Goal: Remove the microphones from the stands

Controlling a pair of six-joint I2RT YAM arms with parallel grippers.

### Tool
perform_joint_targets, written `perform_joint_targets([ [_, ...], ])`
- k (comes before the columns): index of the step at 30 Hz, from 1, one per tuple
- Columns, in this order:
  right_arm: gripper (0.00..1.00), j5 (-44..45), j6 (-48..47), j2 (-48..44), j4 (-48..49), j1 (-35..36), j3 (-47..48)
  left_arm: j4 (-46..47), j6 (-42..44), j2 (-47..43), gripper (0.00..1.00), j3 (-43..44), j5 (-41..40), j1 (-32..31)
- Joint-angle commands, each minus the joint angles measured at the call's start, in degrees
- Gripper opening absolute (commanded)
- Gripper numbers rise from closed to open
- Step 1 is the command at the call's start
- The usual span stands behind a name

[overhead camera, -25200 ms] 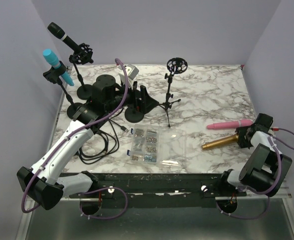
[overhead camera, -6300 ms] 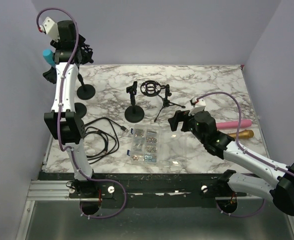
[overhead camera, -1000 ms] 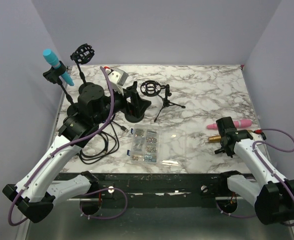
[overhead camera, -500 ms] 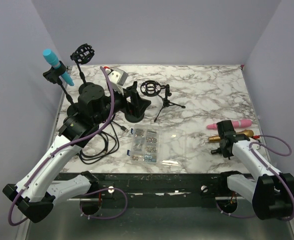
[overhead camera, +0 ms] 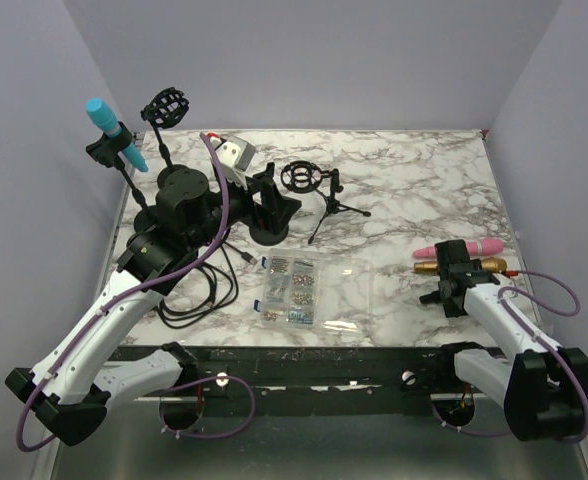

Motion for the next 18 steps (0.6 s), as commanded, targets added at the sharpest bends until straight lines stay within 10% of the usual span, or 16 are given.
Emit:
perform_joint_targets([
  [1, 0.84, -2.5, -0.7, -1.4, 0.0, -0.3, -1.8, 1.0, 0.5, -0.2, 0.99, -0.8, -0.9, -0.1],
  [18, 1.00, -4.3, -20.2, -19.6, -0.5, -0.3, 3.2, 2.8, 1.1, 0.5, 0.99, -3.0, -3.4, -0.1],
])
